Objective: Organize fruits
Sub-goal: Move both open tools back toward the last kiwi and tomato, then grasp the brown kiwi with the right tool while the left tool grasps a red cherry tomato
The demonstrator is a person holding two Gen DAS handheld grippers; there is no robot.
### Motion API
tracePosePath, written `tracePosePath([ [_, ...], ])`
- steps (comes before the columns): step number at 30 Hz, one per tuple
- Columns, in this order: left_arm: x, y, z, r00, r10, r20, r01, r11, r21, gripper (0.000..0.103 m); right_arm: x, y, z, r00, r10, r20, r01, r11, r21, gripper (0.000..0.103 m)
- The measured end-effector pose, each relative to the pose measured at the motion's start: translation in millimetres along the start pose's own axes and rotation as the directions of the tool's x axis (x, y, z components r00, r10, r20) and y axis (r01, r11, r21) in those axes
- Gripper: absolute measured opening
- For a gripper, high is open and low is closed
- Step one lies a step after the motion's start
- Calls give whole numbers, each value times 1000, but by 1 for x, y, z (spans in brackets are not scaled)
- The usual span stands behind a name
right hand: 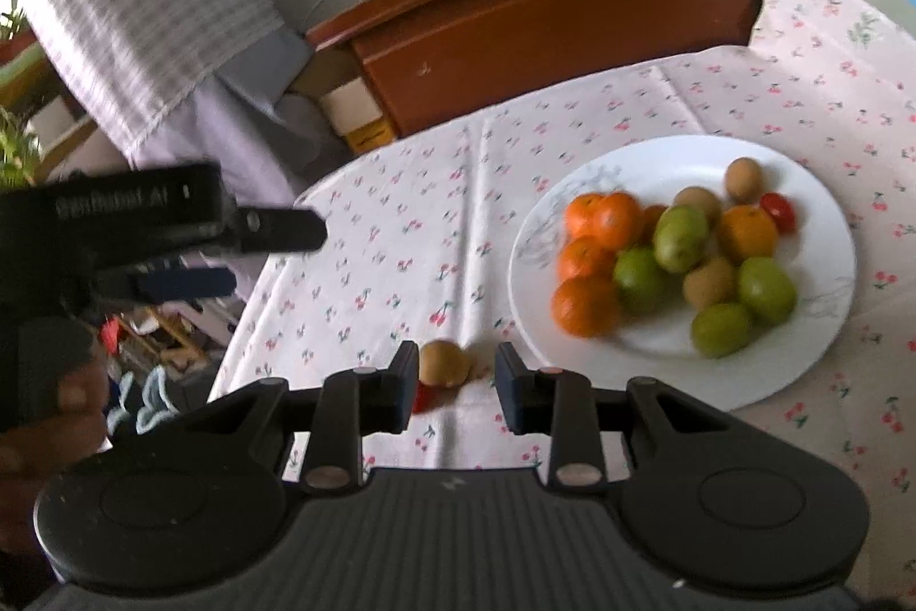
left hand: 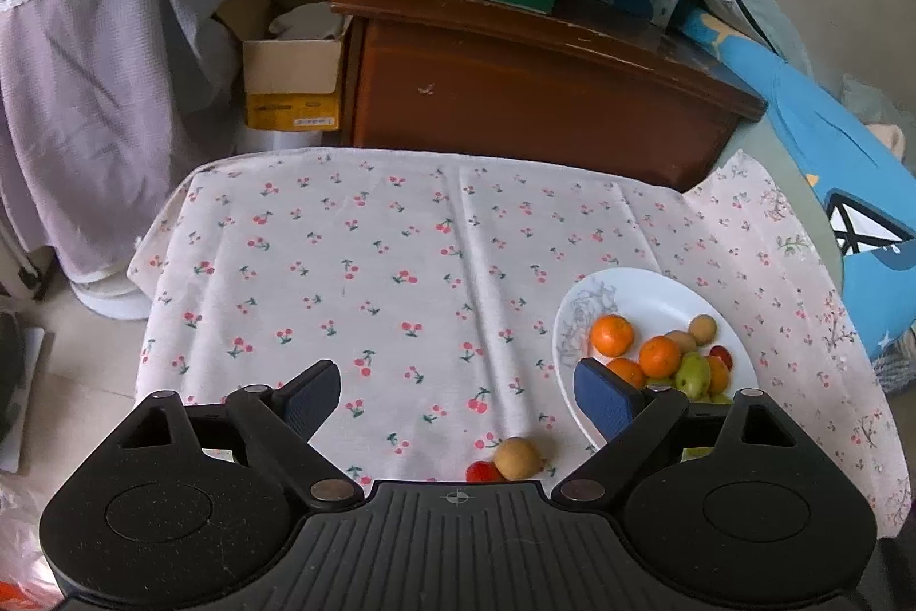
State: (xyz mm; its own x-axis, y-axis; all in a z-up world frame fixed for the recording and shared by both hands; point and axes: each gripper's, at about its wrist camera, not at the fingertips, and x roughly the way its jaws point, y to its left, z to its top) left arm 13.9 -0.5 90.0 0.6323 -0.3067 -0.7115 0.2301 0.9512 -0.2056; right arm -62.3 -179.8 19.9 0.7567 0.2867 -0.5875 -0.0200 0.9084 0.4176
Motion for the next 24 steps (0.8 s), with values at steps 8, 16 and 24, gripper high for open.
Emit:
tracePosePath([
  [8, 7, 14, -4, 998, 61, -6, -61, 998, -13, 90, 23, -2, 0, 1000, 17, -17, -17, 1000, 9, 30],
  [16, 9, 26, -7, 997, 76, -19, -77, 997, -32, 90, 42, -1, -1, 998, 35, -47, -33, 999, 39, 30],
  [24, 11, 25, -10, 997, 78, -28, -78, 997, -20, 90, 58, -1, -2, 997, 30, -64, -26, 998, 51, 30],
])
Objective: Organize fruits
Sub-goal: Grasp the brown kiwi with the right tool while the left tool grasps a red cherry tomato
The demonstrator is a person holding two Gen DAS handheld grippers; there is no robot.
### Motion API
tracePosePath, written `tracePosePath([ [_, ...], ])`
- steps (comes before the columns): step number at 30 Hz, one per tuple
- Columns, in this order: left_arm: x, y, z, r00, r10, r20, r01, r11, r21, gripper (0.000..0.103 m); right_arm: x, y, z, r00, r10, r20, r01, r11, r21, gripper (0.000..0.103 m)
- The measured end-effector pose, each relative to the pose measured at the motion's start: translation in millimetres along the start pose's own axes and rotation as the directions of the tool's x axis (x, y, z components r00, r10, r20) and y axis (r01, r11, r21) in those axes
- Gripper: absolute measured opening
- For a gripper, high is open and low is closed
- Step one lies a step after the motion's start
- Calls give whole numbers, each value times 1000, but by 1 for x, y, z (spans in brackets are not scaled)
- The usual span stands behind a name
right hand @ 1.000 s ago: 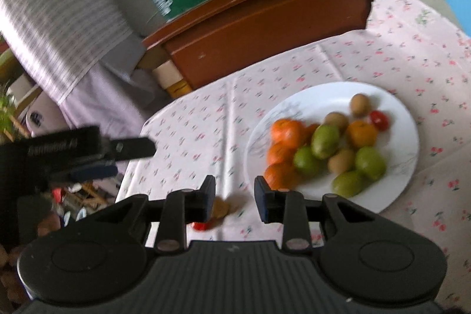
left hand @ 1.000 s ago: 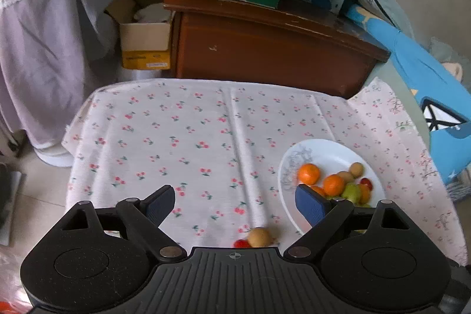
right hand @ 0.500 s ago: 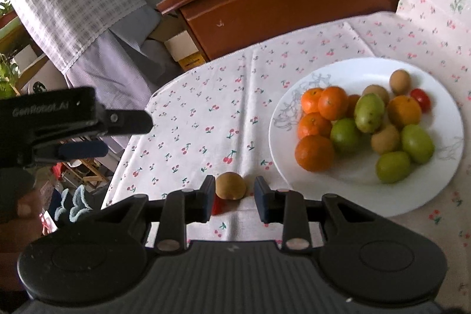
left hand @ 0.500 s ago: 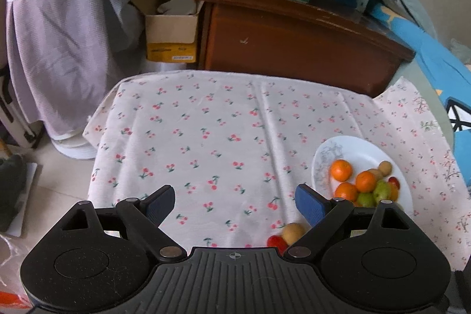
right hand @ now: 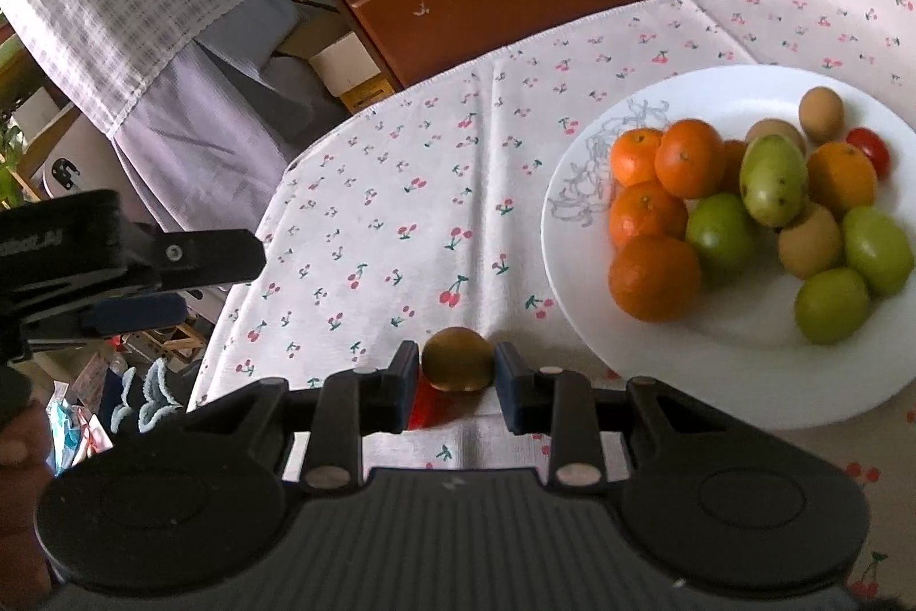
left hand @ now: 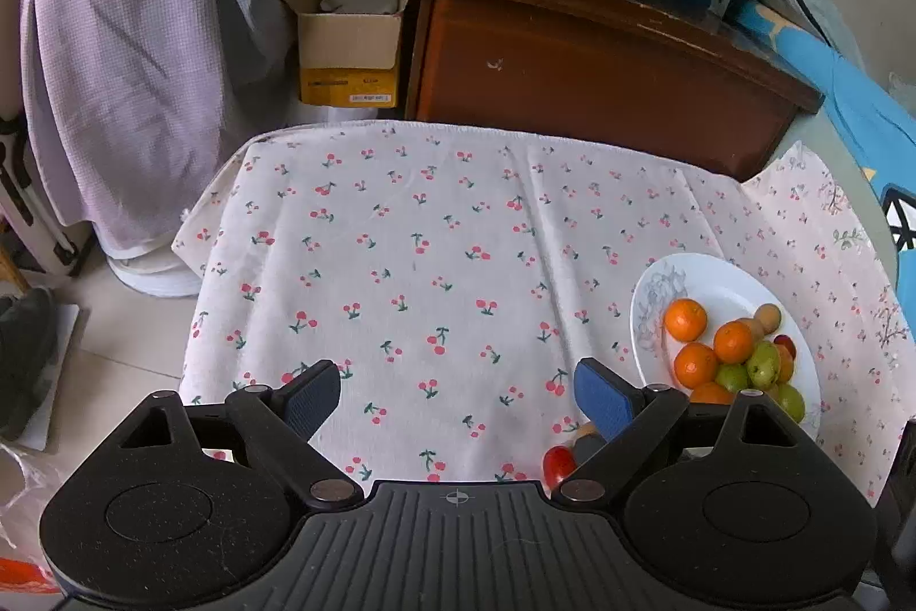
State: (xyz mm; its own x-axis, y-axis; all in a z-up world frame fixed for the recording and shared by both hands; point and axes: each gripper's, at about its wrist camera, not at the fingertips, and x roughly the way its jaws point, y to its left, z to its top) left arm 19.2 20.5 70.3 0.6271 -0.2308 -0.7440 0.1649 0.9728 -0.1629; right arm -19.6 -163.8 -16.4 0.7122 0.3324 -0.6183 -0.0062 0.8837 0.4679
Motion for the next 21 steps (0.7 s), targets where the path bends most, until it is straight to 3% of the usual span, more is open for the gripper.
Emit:
tracePosePath([
  [7, 5, -2, -5, 1000, 15, -11, -15, 999, 33, 90, -3, 1, 1, 1000, -9, 4, 9, 1000, -10, 28],
  [15, 10, -5, -18, 999, 6, -36, -3, 996, 85, 90, -35, -1, 2, 998, -64, 26, 64, 998, 3, 28],
  [21, 13, -18, -34, 999, -26, -37, 31, 986, 163, 90, -62, -10, -8, 995, -87, 44, 83, 993, 79, 28],
])
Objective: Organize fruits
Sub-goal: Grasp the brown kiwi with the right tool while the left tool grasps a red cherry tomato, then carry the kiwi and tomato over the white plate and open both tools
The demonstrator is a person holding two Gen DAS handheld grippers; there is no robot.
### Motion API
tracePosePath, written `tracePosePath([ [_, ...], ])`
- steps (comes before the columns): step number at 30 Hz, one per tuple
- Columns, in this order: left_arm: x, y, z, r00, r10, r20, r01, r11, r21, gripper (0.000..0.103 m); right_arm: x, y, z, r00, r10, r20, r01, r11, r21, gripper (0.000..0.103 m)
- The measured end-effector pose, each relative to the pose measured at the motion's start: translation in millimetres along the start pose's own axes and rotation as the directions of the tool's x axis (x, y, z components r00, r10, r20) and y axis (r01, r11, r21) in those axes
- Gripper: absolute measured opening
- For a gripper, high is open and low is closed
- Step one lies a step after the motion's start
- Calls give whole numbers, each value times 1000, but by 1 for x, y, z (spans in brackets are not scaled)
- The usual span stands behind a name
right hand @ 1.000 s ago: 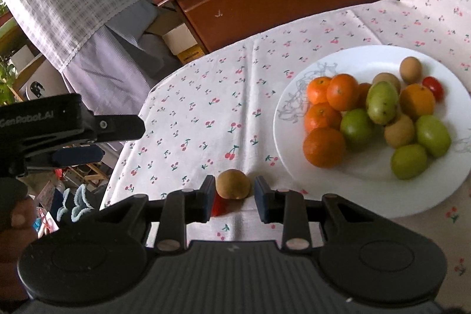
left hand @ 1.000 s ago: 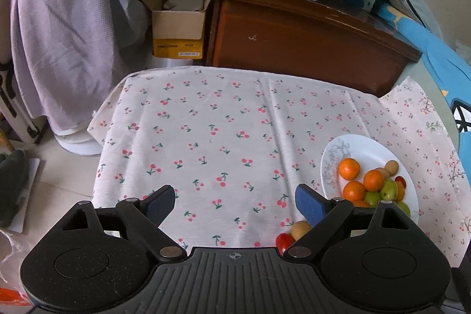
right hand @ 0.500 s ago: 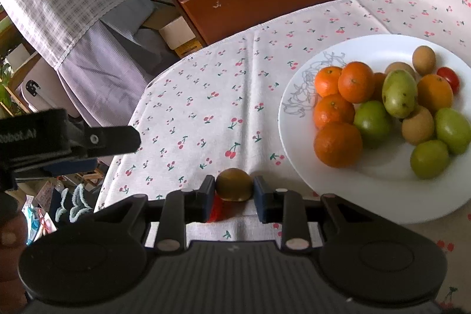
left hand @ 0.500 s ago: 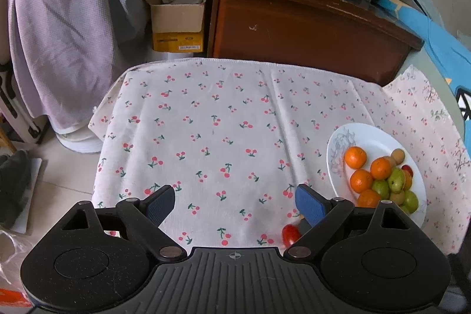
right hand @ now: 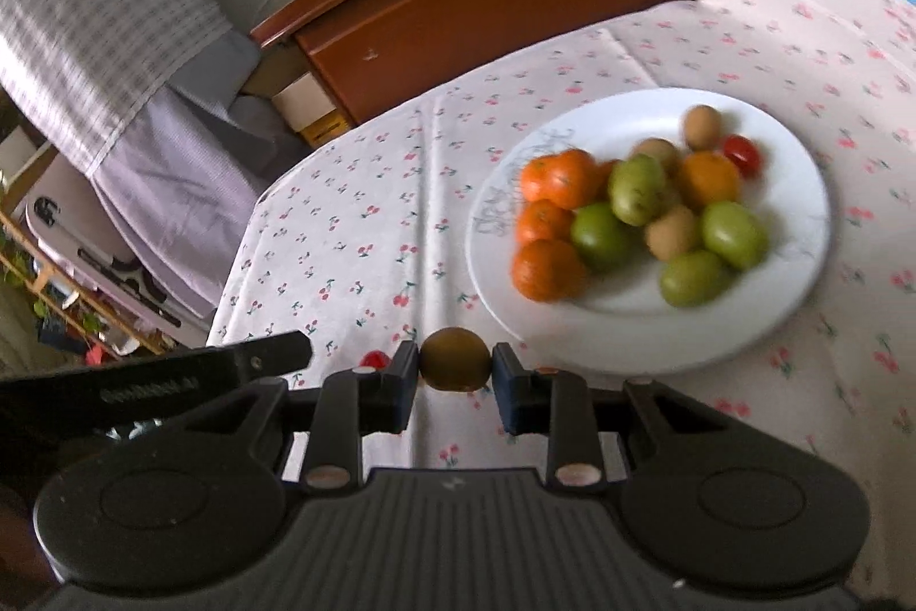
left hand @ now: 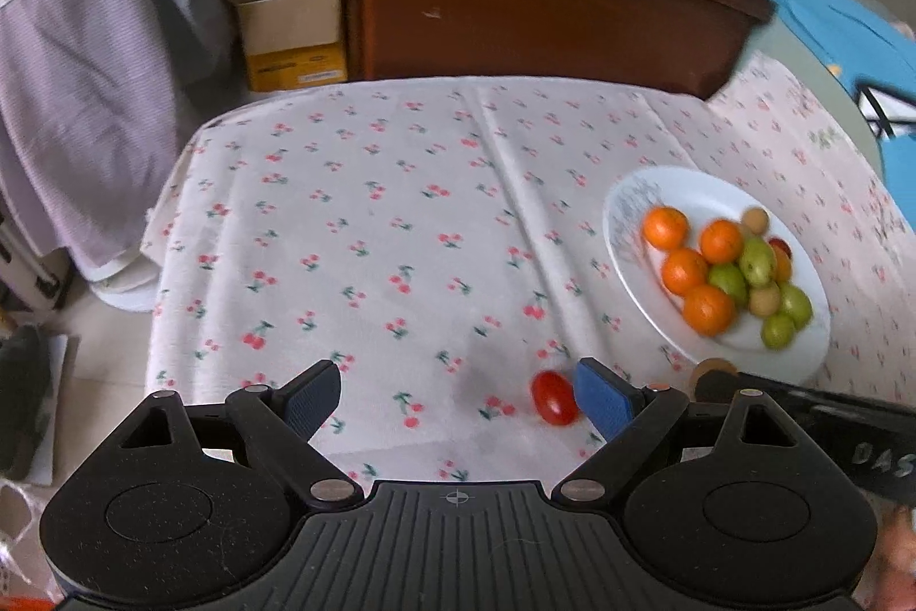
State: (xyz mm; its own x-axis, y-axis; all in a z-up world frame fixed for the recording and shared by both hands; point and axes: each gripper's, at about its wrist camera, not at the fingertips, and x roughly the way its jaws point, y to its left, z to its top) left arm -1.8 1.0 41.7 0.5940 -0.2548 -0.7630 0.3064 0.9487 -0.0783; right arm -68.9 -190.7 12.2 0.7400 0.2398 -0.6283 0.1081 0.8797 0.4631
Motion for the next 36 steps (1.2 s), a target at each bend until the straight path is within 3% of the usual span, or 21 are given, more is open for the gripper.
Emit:
tracePosePath([
  [14, 13, -26, -14, 999, -23, 28, 20, 995, 95, 85, -15, -8, -9, 999, -32, 16, 31, 998, 50, 28],
  [21, 26, -27, -16, 999, -42, -4, 42, 997, 71, 58, -14, -11, -10, 999, -49, 20, 47, 997, 66, 28],
  [29, 31, -32, -18, 999, -46, -4, 46, 996, 81, 44, -14, -11, -9, 999, -47, 23, 45, 996, 79, 28],
  [36, 31, -32, -17, 999, -44, 1, 44, 997, 65, 19, -13, -13, -9, 999, -51, 18, 49, 994, 95, 28],
])
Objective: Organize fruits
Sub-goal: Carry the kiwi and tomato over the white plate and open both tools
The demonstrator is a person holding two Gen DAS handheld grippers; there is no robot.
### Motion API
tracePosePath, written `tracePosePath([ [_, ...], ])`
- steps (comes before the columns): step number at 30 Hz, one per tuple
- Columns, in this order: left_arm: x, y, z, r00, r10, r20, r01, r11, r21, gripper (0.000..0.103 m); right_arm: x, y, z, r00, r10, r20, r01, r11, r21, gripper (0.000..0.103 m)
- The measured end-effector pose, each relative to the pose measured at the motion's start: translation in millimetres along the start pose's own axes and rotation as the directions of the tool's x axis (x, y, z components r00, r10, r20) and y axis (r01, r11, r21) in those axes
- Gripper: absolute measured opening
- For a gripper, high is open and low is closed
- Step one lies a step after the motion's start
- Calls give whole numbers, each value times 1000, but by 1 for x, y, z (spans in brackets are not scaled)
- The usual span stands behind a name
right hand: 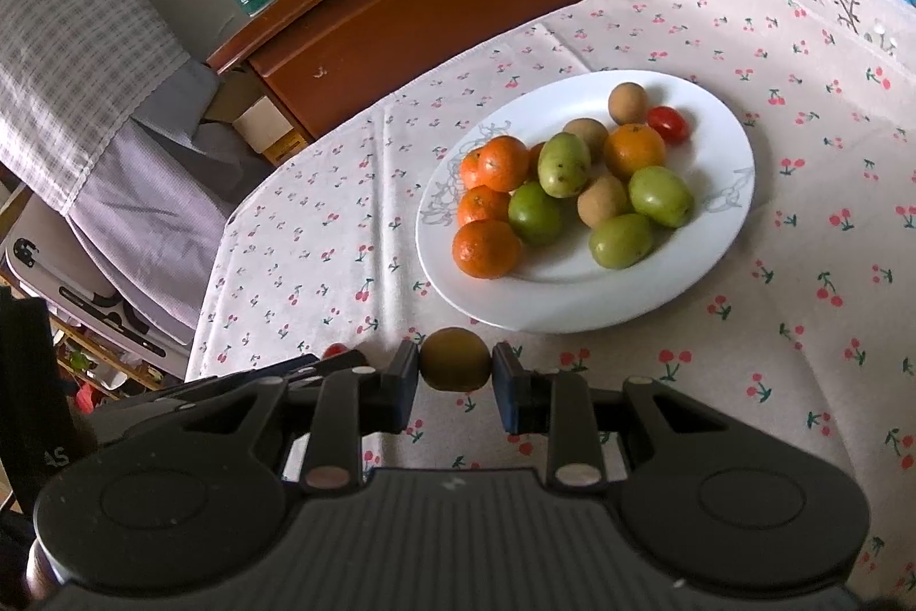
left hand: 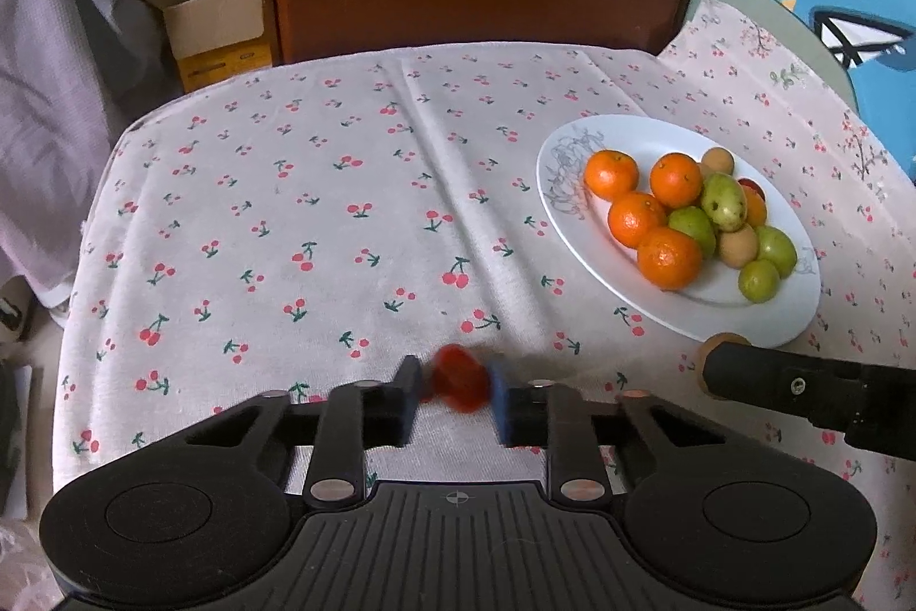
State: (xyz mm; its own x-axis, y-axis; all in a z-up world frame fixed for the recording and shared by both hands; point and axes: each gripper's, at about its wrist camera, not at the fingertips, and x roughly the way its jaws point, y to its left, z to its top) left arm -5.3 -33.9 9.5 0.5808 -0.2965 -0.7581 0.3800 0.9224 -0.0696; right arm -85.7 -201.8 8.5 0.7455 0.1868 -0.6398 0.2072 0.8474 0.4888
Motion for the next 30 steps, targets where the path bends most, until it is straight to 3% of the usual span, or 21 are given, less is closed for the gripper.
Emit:
tracePosePath([
  [8, -4, 5, 5, 1000, -19, 1, 19, 998, -67, 18, -2, -3, 2, 1000, 7, 9, -8, 1000, 23, 28],
  [17, -21, 3, 14, 997, -50, 56, 55, 995, -85, 18, -10, -6, 9, 999, 17, 41, -18, 999, 45, 28],
  [30, -29, -23, 63, 980, -127, 151, 143, 985, -100, 18, -40, -30, 43, 985, 12, 171, -36, 990, 137, 28],
])
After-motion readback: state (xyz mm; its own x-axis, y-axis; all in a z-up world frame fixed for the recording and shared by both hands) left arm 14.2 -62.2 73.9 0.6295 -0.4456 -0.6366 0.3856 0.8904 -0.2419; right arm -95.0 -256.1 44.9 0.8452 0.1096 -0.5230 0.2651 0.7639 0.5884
